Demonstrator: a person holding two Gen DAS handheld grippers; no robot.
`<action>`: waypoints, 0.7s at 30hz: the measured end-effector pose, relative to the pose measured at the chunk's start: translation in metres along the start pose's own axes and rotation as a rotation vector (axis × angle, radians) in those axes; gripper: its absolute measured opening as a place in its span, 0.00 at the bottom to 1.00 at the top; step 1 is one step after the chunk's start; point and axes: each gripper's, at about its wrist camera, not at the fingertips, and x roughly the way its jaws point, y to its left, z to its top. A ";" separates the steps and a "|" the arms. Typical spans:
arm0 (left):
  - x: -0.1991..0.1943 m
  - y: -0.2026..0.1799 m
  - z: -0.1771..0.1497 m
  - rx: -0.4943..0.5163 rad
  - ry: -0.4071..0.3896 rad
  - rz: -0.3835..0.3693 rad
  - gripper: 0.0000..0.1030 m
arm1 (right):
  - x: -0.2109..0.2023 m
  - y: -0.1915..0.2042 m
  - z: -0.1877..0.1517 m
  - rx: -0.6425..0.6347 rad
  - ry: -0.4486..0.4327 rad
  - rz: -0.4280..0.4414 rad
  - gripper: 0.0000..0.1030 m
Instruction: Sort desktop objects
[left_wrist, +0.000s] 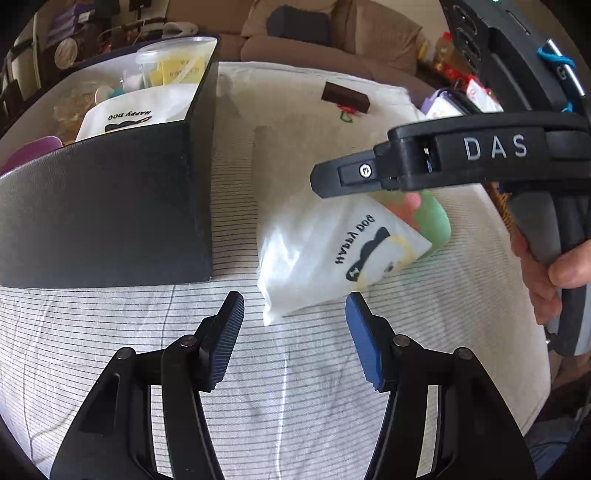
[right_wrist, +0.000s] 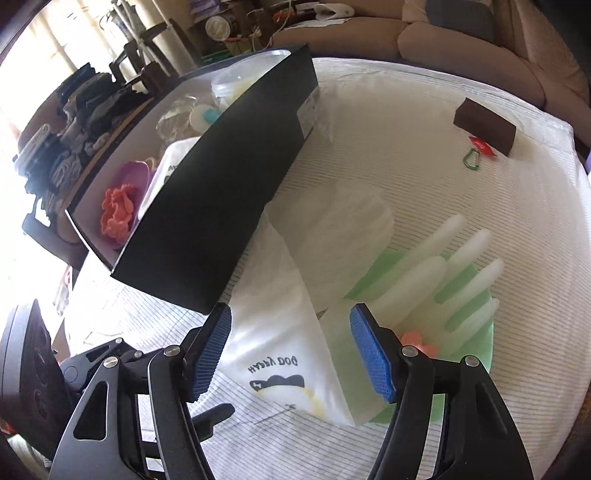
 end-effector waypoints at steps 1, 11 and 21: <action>0.003 0.001 0.001 -0.003 0.001 -0.002 0.53 | 0.006 0.000 0.001 -0.006 0.014 0.010 0.68; 0.028 0.008 0.002 -0.075 0.090 -0.097 0.05 | 0.019 -0.001 -0.009 -0.027 0.017 0.135 0.10; -0.060 -0.006 0.031 -0.026 -0.158 -0.205 0.04 | -0.090 -0.014 -0.017 0.097 -0.237 0.307 0.07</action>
